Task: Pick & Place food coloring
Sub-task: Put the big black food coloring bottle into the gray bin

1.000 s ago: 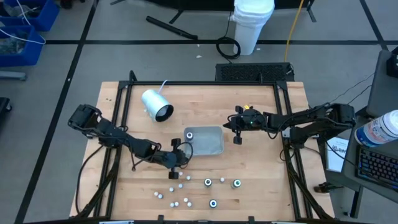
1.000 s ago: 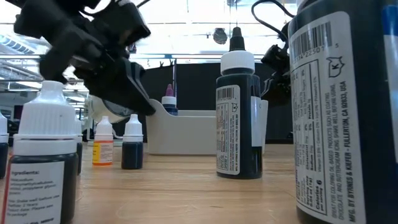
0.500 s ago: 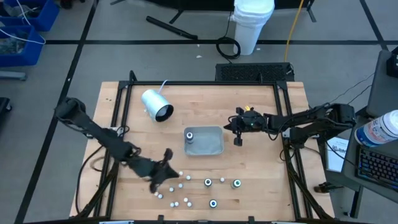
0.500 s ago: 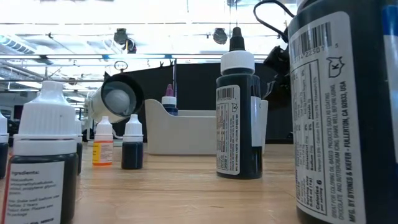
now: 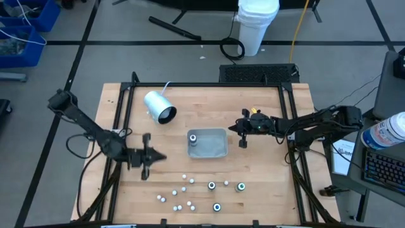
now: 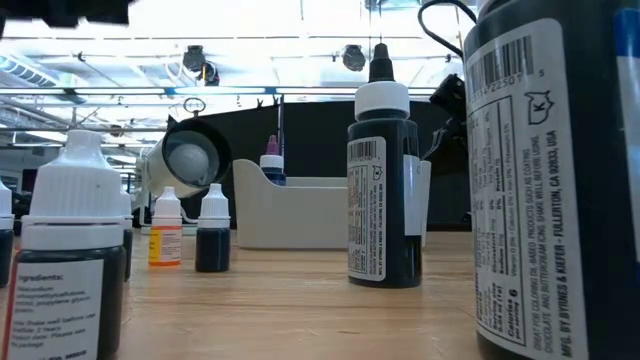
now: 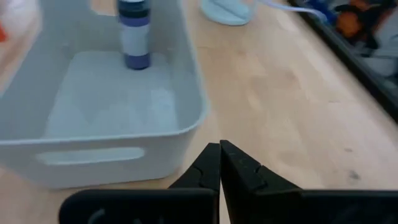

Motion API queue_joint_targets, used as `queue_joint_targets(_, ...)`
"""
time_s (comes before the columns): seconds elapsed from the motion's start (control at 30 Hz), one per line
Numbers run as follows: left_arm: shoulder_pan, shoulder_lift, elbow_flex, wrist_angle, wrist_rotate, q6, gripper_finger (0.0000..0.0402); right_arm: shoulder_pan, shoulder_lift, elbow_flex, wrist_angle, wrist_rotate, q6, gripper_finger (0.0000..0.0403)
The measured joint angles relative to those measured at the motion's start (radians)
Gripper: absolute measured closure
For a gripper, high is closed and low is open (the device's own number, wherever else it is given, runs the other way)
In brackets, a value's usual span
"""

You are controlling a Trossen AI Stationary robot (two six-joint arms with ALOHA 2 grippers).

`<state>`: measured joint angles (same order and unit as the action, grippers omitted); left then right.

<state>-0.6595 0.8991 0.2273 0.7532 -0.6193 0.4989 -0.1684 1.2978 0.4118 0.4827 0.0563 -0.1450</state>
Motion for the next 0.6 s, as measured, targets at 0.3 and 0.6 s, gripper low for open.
queue_joint_targets(0.3, 0.011, -0.086, -0.126, 0.132, -0.079, -0.148, 0.0396, 0.046, -0.183, -0.009, -0.099, 0.051, 0.04, 0.0403)
queue_joint_targets(0.6, 0.004, -0.102, -0.126, 0.127, -0.086, -0.157, 0.0397, 0.131, -0.335, -0.205, 0.26, 0.053, 0.047, 0.0403)
